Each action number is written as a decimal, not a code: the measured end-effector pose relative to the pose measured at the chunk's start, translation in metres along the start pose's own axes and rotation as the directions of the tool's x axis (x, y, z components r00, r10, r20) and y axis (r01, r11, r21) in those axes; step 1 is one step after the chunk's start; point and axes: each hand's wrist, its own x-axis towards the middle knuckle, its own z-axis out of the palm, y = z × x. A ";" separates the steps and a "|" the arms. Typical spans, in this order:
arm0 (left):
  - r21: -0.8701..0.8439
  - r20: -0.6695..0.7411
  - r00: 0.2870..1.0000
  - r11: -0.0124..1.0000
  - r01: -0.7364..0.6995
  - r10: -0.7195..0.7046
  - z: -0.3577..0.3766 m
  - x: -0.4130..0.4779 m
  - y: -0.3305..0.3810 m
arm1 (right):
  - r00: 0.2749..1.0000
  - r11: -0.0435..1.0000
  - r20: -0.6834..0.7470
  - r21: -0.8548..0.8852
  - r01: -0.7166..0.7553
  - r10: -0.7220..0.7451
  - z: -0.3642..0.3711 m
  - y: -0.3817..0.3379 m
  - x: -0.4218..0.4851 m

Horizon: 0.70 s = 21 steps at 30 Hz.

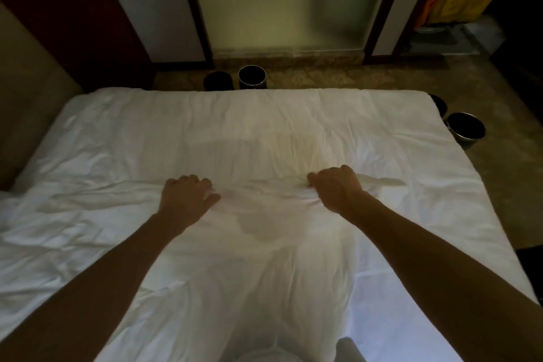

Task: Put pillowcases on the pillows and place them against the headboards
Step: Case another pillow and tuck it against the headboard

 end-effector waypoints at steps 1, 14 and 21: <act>0.022 -0.005 1.000 0.999 0.027 -0.027 0.001 -0.004 -0.016 | 1.000 1.000 0.005 -0.020 -0.001 0.001 -0.002 -0.001 0.002; 0.168 0.038 0.978 0.966 0.196 -0.205 0.020 -0.063 -0.092 | 0.973 0.970 -0.046 0.078 0.231 -0.228 -0.018 -0.123 0.052; 0.078 0.046 0.979 0.978 0.193 -0.197 0.020 -0.077 -0.096 | 0.993 0.994 -0.051 -0.022 0.104 -0.105 0.000 -0.117 0.054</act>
